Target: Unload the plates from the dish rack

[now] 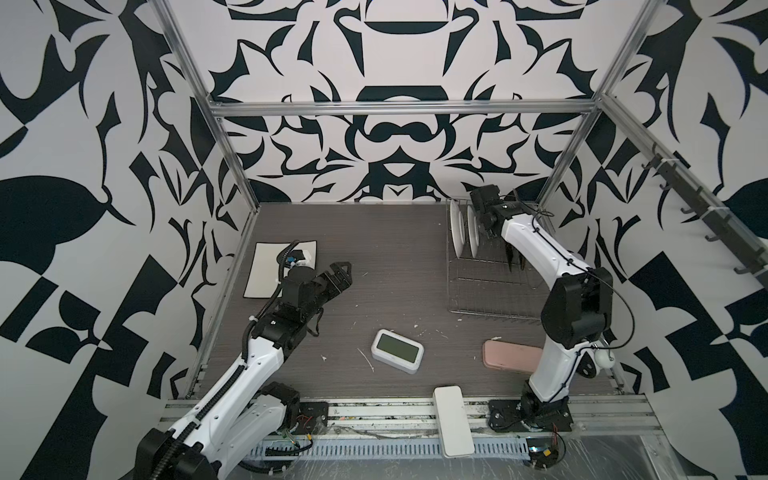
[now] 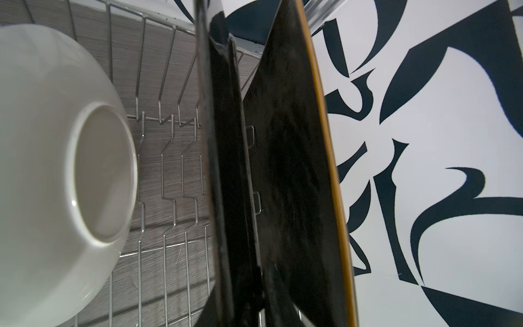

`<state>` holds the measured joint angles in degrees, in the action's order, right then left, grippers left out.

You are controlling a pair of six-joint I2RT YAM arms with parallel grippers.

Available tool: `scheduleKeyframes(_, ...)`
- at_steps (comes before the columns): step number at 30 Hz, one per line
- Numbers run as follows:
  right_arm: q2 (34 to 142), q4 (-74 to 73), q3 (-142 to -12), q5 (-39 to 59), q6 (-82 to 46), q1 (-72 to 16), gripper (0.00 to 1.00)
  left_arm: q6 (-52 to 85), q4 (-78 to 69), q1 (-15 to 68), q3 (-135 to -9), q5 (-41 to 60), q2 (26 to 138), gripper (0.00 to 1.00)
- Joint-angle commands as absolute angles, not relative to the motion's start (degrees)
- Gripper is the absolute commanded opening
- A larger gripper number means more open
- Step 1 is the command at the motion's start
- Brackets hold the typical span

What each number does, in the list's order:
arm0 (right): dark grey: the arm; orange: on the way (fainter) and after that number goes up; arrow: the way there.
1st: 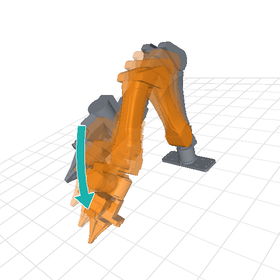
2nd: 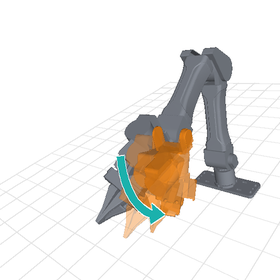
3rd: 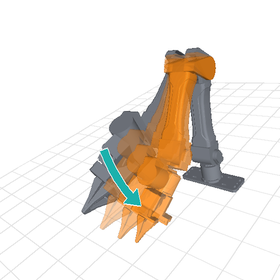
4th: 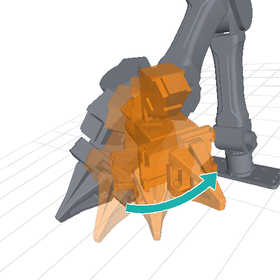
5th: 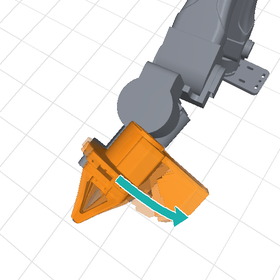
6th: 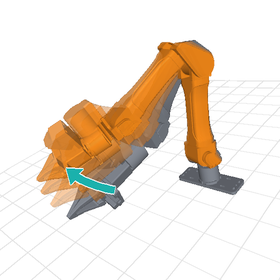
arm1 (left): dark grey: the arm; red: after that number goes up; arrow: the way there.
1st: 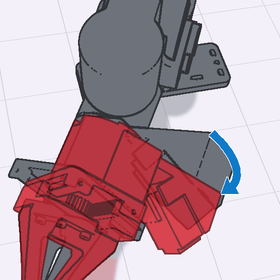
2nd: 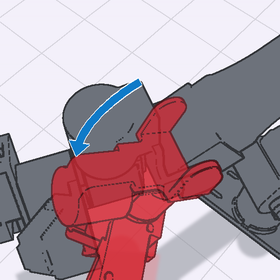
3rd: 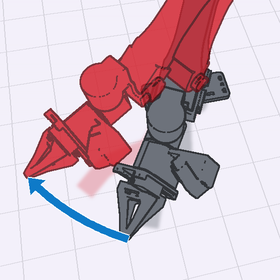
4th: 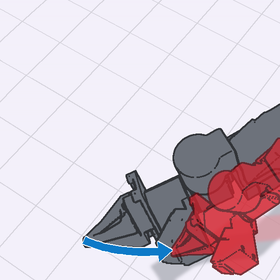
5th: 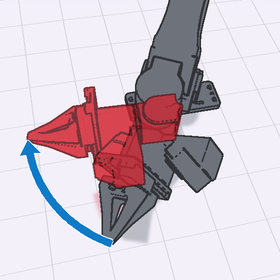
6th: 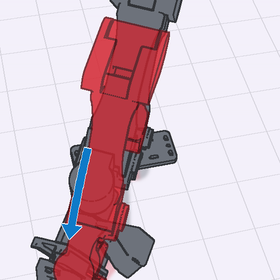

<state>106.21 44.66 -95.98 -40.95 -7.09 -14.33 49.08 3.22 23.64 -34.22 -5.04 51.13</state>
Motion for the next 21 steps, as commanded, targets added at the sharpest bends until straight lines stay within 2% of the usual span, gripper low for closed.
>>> scheduleKeyframes(1, 105.42, 43.97, -96.6, -41.75, -7.03, -14.16, 0.21, 48.96, 2.9, 23.9, -34.63, -5.89, 51.06, 0.99)
scheduleKeyframes(21, 105.04, 44.18, -96.68, -42.18, -6.17, -14.16, 0.11, 49.24, 3.07, 24.34, -34.45, -6.41, 50.6, 1.0)
